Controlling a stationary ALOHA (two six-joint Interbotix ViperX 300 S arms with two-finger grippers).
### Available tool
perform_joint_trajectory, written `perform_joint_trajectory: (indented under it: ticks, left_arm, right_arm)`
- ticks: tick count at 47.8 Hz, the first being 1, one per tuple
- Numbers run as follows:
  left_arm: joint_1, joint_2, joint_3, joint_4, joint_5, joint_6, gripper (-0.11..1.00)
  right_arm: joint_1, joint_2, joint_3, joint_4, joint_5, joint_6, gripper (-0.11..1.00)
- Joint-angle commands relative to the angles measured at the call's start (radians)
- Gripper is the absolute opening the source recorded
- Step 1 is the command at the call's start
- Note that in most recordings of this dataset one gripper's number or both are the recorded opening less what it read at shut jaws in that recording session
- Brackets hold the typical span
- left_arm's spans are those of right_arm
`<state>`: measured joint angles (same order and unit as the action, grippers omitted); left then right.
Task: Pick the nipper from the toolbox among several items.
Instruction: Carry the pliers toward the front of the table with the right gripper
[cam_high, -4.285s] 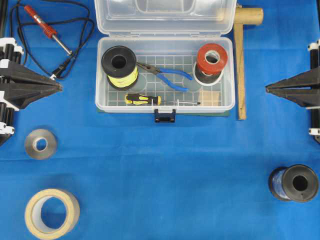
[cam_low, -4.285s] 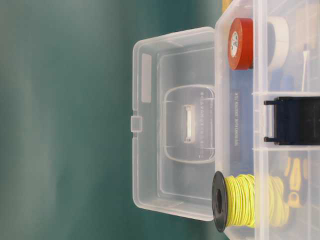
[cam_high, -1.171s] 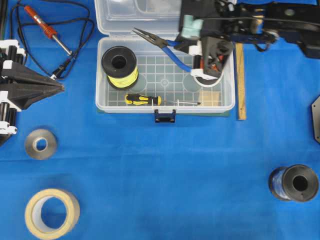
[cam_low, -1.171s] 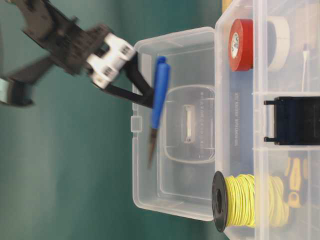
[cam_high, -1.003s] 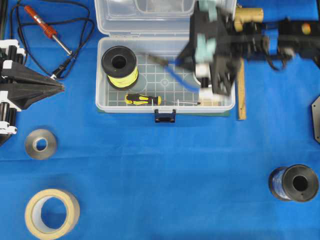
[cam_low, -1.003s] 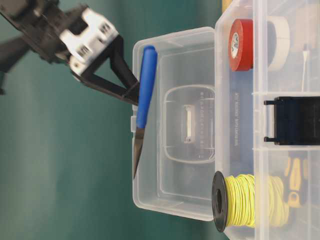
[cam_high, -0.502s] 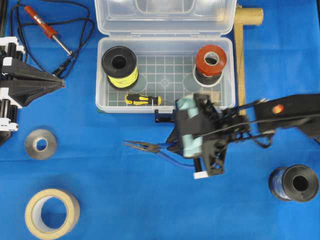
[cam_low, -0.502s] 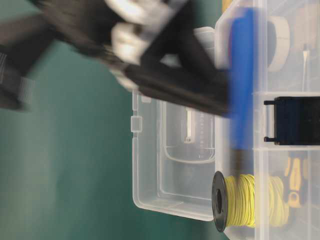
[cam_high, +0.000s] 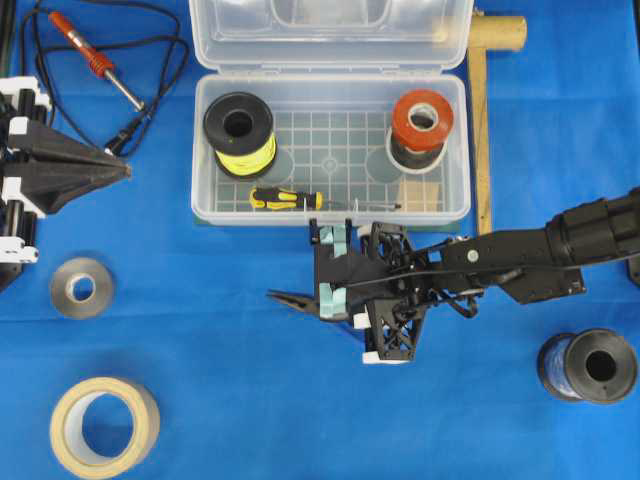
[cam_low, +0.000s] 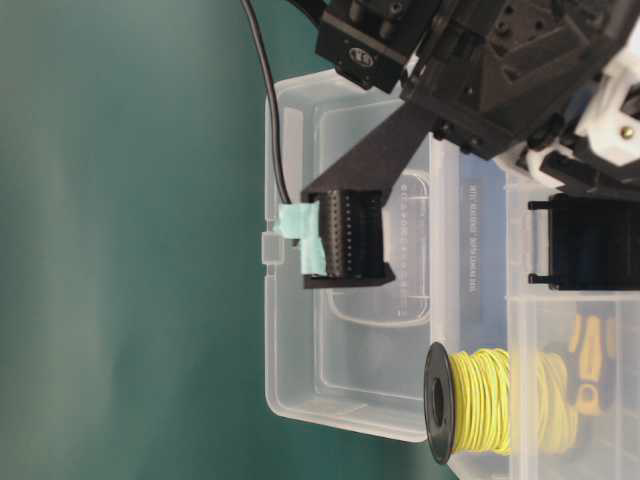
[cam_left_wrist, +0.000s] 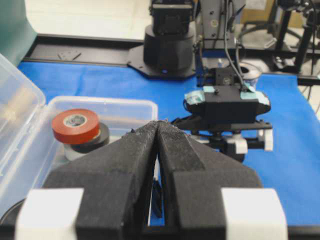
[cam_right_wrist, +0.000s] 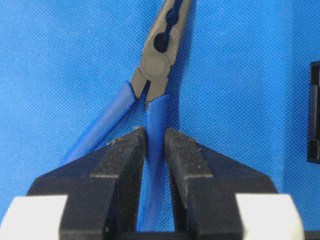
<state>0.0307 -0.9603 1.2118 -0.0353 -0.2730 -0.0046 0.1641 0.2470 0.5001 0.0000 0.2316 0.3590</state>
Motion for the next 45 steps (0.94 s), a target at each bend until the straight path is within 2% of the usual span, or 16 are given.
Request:
perform_joint_trajectory:
  ticks: [1, 3, 12, 15, 19, 27, 32, 40, 45]
  left_arm:
    - [0.003, 0.005, -0.009, -0.002, -0.003, -0.002, 0.0]
    - [0.003, 0.005, -0.011, 0.0, -0.003, -0.002, 0.0]
    - [0.003, 0.002, -0.011, 0.0, 0.0, -0.002, 0.0]
    - [0.003, 0.0, -0.011, 0.0, 0.002, -0.002, 0.0]
    - [0.003, -0.002, -0.011, -0.002, 0.003, -0.002, 0.0]
    - [0.003, -0.003, -0.009, -0.002, 0.005, -0.002, 0.0]
    - [0.003, -0.003, -0.011, 0.0, 0.009, -0.002, 0.0]
    - [0.003, -0.005, -0.009, -0.002, 0.009, -0.003, 0.0]
    - [0.003, -0.005, -0.009, -0.002, 0.009, -0.003, 0.0]
  right_arm:
    - [-0.002, -0.02, -0.018, 0.002, -0.008, 0.002, 0.15]
    - [-0.003, -0.02, -0.02, 0.002, -0.005, 0.002, 0.19]
    - [-0.012, -0.087, -0.025, -0.011, 0.074, -0.009, 0.74]
    - [-0.018, -0.135, -0.025, -0.026, 0.104, -0.009, 0.85]
    - [-0.025, -0.219, -0.021, -0.051, 0.144, -0.009, 0.83]
    - [-0.026, -0.422, 0.0, -0.14, 0.207, -0.003, 0.83]
    - [-0.044, -0.543, 0.054, -0.187, 0.222, 0.005, 0.83]
    - [-0.087, -0.723, 0.181, -0.192, 0.173, 0.005, 0.83]
    - [-0.104, -0.848, 0.285, -0.195, 0.092, 0.005, 0.83]
